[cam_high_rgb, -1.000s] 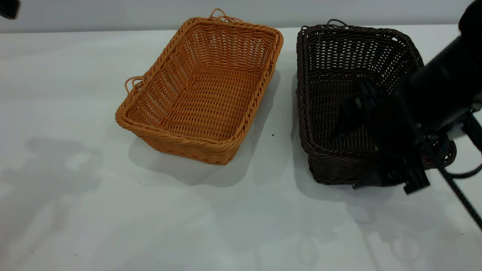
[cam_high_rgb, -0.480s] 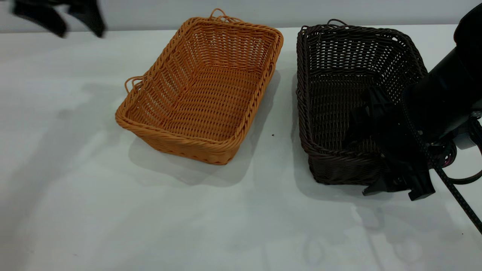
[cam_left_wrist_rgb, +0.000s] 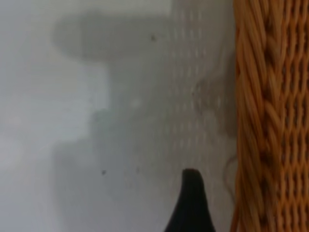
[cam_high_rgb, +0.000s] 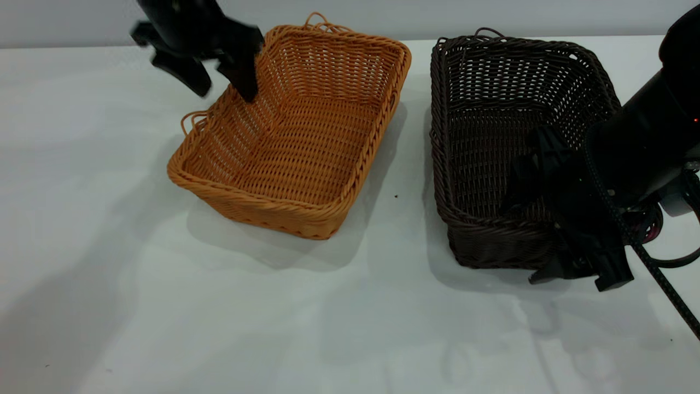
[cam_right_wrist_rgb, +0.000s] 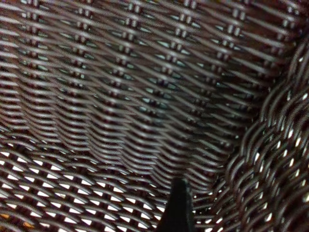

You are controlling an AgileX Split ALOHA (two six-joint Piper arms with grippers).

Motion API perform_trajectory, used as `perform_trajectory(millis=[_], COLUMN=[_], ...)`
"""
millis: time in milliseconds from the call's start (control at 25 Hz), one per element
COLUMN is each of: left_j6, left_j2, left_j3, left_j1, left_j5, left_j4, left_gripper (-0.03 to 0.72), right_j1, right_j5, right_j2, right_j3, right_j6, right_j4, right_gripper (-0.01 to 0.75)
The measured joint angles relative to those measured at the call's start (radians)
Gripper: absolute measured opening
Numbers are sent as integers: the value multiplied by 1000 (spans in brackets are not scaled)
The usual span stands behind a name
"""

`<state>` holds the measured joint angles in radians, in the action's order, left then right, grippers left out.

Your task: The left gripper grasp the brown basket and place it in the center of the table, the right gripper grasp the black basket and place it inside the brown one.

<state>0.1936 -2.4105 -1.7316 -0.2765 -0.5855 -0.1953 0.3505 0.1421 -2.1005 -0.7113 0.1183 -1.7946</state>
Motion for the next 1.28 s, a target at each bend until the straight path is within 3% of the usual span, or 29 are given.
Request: perform_trajectory(millis=[280,400,560,760,880,1080,1280], left_j6=[0,1,1,1,0,-24,18], left_j2=[-80,-81,-81,-81,-81,-81,-78], left_j3=[-5,-5,-6,-6,-6,-13,-15], left_j1=[-27,-29,-29,-29,-29,-27,-28], left_j5=[46,51,52,55,55,43,40], left_j4=[0,0,3,6,16,114,225], left_gripper=[468,414,315,181,128,86,85], right_j1=[0,0,0,0,-2,-26,-135], right_j5=[-41,-51,-67,-90,-101,-103,-77], right_j2=[0,0,0,0,0,32,112], right_j3=[-1,-1,-1,-1,-1,0,-32], right_j6=[17,17,17,16,-6,-6,125], right_j4=[0,-1,-1,-5,-28,-29,50], right_gripper=[585,545,417,193,111,87,86])
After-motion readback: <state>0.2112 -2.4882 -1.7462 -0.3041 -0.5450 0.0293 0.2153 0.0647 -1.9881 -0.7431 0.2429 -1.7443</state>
